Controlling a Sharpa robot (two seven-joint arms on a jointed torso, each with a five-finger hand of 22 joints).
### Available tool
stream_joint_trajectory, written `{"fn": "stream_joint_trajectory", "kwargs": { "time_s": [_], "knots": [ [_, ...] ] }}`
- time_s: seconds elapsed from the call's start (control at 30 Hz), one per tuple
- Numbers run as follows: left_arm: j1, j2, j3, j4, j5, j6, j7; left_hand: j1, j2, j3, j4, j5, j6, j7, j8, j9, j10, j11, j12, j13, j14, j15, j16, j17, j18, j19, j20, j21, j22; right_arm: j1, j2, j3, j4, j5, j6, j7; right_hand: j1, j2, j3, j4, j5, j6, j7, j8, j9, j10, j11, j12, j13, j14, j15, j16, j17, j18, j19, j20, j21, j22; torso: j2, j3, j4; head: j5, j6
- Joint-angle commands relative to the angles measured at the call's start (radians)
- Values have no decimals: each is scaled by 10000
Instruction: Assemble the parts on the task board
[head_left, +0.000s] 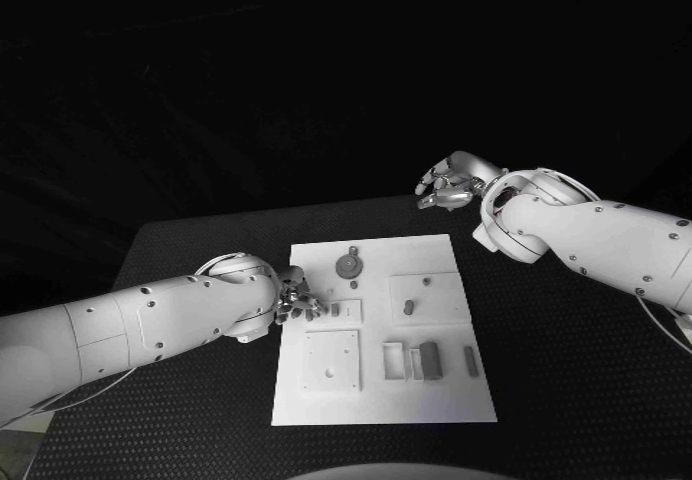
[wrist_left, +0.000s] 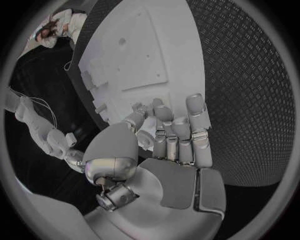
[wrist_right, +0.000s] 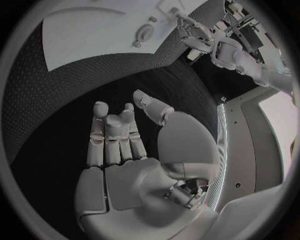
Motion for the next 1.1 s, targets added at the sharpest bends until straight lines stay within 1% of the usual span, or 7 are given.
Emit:
{"fn": "stream_joint_trajectory", "kwargs": {
  "time_s": [0.03,0.27,0.73,0.83,0.9,1.0,1.1],
  "knots": [
    [-4,30,1,15,73,183,36,-119,5,-54,2,-52,-6,24,-38,-14,-1,20,-12,9,10,-8,-10,14,100,-23,-19,8,183,-3,-5,6,18,-13,97,64,-19,48,-42,-23,-51,2,84,-50,-9,-10,24,-33,8,-69,-6,69,-12,65,-75,19,-30,155,0,0,-3,-10,-4],
    [-4,28,1,-23,79,149,29,-260,-122,-178,87,-51,10,12,-50,-23,5,8,-21,13,16,-21,-18,21,113,-27,-25,4,175,-3,-13,6,19,-15,103,56,-17,41,-42,-25,-51,-5,86,-54,-11,-12,25,-34,8,-72,-6,70,-16,65,-77,19,-31,155,1,0,1,-12,-3],
    [-5,10,4,-105,79,-13,70,-338,-129,-228,170,-51,22,3,-59,-29,14,-3,-27,17,24,-34,-27,27,125,-23,-29,1,168,-3,-16,6,11,-15,121,58,-13,40,-40,-23,-50,-15,88,-58,-15,-15,28,-36,8,-76,-4,74,-25,65,-79,20,-33,154,3,-2,-1,-29,-2],
    [-5,32,4,-105,79,-33,87,-555,-384,-365,333,-52,35,-5,-67,-35,21,-10,-35,20,33,-42,-34,33,131,-25,-28,-7,160,-3,-15,6,7,-19,118,54,-12,40,-40,-24,-50,-16,89,-59,-16,-15,28,-36,8,-77,-4,75,-26,65,-79,20,-33,154,3,-3,0,-32,0],
    [-5,39,5,-104,79,-55,98,-710,-394,-628,354,-46,29,-12,-79,-33,14,-18,-45,26,28,-50,-39,43,153,-46,-39,-17,161,-4,-11,6,9,-19,123,57,-11,41,-39,-23,-50,-17,89,-59,-16,-15,28,-37,8,-78,-4,76,-28,65,-79,20,-33,154,2,-4,1,-34,5],
    [-5,31,8,-108,121,-128,143,-834,-490,-831,386,-48,31,-20,-86,-33,11,-26,-53,31,21,-59,-49,48,166,-65,-39,-30,157,-4,-10,6,6,-19,126,57,-9,41,-38,-24,-49,-17,89,-59,-16,-15,28,-37,8,-78,-3,76,-29,65,-80,20,-33,154,1,-3,-2,-33,6],
    [-6,11,14,-138,390,-185,209,-1057,-741,-1078,499,-51,24,-27,-101,-37,2,-33,-66,34,11,-68,-61,53,182,-86,-40,-53,145,-5,-7,6,-3,-19,150,65,-8,41,-38,-24,-49,-18,89,-59,-17,-16,29,-37,8,-79,-3,77,-31,65,-80,20,-33,154,1,0,-7,-36,1]
  ]
}}
